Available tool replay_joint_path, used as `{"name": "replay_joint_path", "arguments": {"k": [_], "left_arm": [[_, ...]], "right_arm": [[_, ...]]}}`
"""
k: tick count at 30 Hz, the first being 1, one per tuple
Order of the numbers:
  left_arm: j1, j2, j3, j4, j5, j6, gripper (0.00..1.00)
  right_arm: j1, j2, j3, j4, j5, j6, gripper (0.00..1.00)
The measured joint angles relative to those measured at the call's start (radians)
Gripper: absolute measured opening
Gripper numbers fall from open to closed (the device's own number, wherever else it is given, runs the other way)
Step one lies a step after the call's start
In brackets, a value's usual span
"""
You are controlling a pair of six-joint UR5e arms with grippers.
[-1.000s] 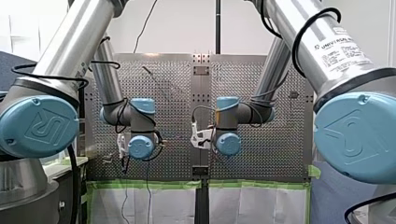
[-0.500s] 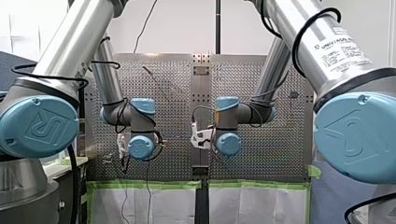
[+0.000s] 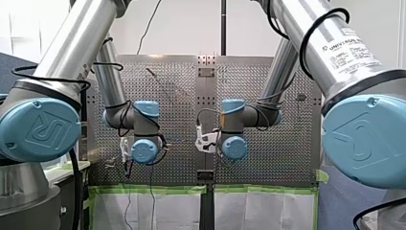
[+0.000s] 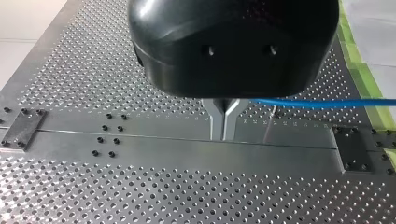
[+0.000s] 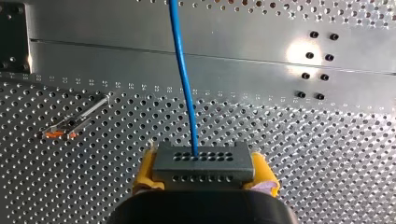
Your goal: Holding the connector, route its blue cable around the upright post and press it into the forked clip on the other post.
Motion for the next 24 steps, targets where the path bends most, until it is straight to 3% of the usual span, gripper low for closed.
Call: {"name": "replay_joint_path", "arguments": {"k": [18, 21, 24], "left_arm": [[0.001, 0.000, 0.001, 0.000, 0.001, 0.001, 0.04], [0.012, -0.002, 0.014, -0.014, 0.014, 0.014, 0.04], [0.022, -0.002, 0.041, -0.041, 0.034, 0.041, 0.04]], "right_arm": [[0.000, 0.000, 0.000, 0.000, 0.000, 0.000, 0.00], [-0.008, 0.009, -0.009, 0.009, 0.009, 0.009, 0.00], [-0.025, 0.030, -0.030, 0.030, 0.029, 0.030, 0.00]]}}
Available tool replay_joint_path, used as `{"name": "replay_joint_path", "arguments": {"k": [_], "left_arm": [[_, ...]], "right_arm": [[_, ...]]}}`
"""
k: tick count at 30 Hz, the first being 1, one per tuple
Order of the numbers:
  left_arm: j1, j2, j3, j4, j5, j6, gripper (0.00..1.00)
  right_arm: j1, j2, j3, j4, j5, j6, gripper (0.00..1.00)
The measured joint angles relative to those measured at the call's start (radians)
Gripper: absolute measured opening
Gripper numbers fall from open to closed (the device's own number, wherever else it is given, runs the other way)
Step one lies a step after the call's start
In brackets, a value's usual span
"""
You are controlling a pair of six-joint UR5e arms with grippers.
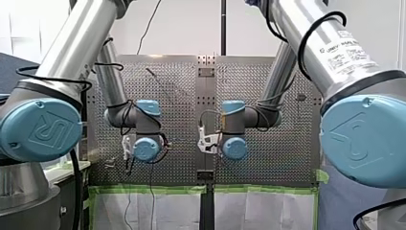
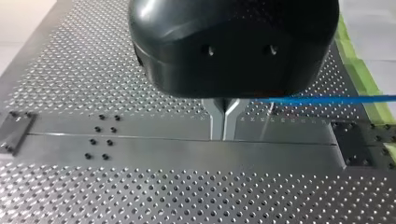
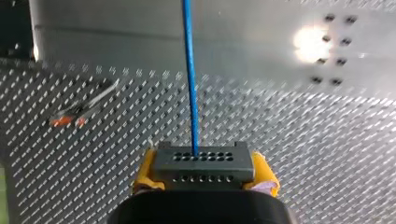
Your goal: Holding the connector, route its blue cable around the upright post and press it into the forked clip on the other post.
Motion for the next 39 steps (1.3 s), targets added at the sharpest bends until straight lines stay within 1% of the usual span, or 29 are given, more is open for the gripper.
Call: {"name": "replay_joint_path", "arguments": {"k": [2, 5, 8, 12, 15, 21, 23, 25, 28, 30, 32, 34, 36, 39], "left_arm": [[0.002, 0.000, 0.012, -0.018, 0.006, 0.018, 0.04], [0.004, 0.000, 0.021, -0.046, 0.010, 0.043, 0.04], [0.004, 0.000, 0.023, -0.058, 0.011, 0.053, 0.04], [0.004, 0.000, 0.023, -0.063, 0.011, 0.056, 0.04], [0.004, 0.000, 0.024, -0.063, 0.011, 0.057, 0.04], [0.006, -0.002, 0.027, -0.065, 0.013, 0.059, 0.04], [0.006, 0.003, 0.035, -0.070, 0.015, 0.060, 0.04], [0.004, 0.013, 0.045, -0.081, 0.017, 0.060, 0.04], [0.007, 0.036, 0.053, -0.104, 0.018, 0.055, 0.04], [0.010, 0.053, 0.055, -0.121, 0.019, 0.044, 0.04], [0.014, 0.068, 0.057, -0.135, 0.019, 0.033, 0.04], [0.020, 0.086, 0.062, -0.153, 0.017, 0.026, 0.04], [0.027, 0.105, 0.065, -0.173, 0.012, 0.024, 0.04], [0.035, 0.134, 0.068, -0.202, -0.005, 0.022, 0.04]], "right_arm": [[-0.006, 0.019, -0.019, 0.019, 0.019, 0.015, 0.00], [-0.009, 0.050, -0.036, 0.050, 0.041, 0.025, 0.00], [-0.010, 0.081, -0.042, 0.081, 0.049, 0.028, 0.00], [-0.010, 0.115, -0.044, 0.113, 0.051, 0.028, 0.00], [-0.010, 0.125, -0.044, 0.121, 0.052, 0.029, 0.00], [-0.011, 0.128, -0.045, 0.123, 0.051, 0.029, 0.00], [-0.013, 0.123, -0.055, 0.123, 0.050, 0.032, 0.00], [-0.011, 0.111, -0.068, 0.126, 0.052, 0.041, 0.00], [-0.009, 0.087, -0.090, 0.137, 0.052, 0.064, 0.00], [-0.009, 0.069, -0.099, 0.140, 0.045, 0.080, 0.00], [-0.013, 0.049, -0.105, 0.144, 0.031, 0.094, 0.00], [-0.017, 0.031, -0.113, 0.151, 0.015, 0.101, 0.00], [-0.019, 0.011, -0.126, 0.164, -0.004, 0.105, 0.00], [-0.022, -0.017, -0.149, 0.190, -0.032, 0.105, 0.00]]}}
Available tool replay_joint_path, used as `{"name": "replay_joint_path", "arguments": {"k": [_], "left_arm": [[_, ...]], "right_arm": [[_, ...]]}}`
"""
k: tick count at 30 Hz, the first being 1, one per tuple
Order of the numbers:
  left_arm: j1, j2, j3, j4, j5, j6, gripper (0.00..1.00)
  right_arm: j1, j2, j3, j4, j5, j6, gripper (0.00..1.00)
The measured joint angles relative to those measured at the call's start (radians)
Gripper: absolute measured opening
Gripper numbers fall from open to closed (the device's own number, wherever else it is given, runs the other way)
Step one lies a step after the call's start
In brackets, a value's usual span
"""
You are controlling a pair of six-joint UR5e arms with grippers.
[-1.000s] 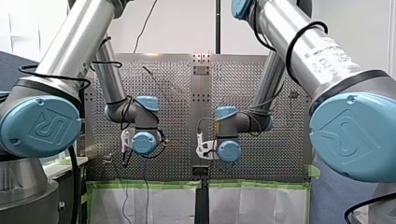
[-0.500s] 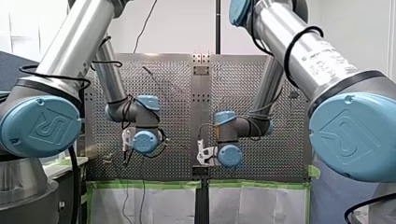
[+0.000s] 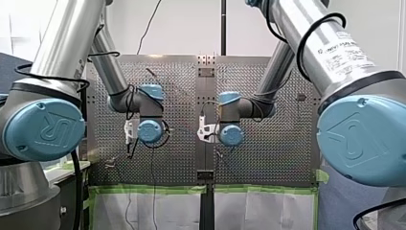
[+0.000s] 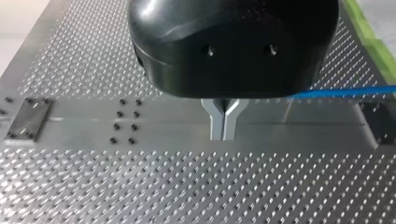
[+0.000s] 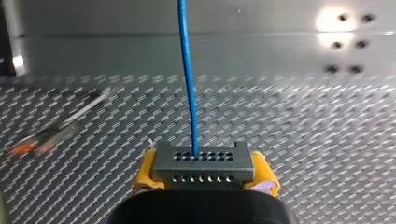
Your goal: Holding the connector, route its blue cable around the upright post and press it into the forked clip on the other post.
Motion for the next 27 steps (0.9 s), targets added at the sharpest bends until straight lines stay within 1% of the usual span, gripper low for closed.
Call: {"name": "replay_joint_path", "arguments": {"k": [8, 14, 22, 27], "left_arm": [[0.020, 0.073, 0.025, -0.073, -0.047, -0.004, 0.04], [0.033, 0.132, 0.072, -0.132, -0.070, -0.010, 0.04], [0.053, 0.200, 0.139, -0.200, -0.079, -0.009, 0.04], [0.070, 0.241, 0.179, -0.240, -0.100, -0.008, 0.04]], "right_arm": [[-0.010, -0.070, -0.068, 0.069, -0.068, -0.008, 0.00], [-0.011, -0.123, -0.121, 0.122, -0.095, -0.011, 0.00], [-0.008, -0.191, -0.189, 0.190, -0.114, -0.014, 0.00], [-0.006, -0.232, -0.230, 0.231, -0.148, -0.016, 0.00]]}}
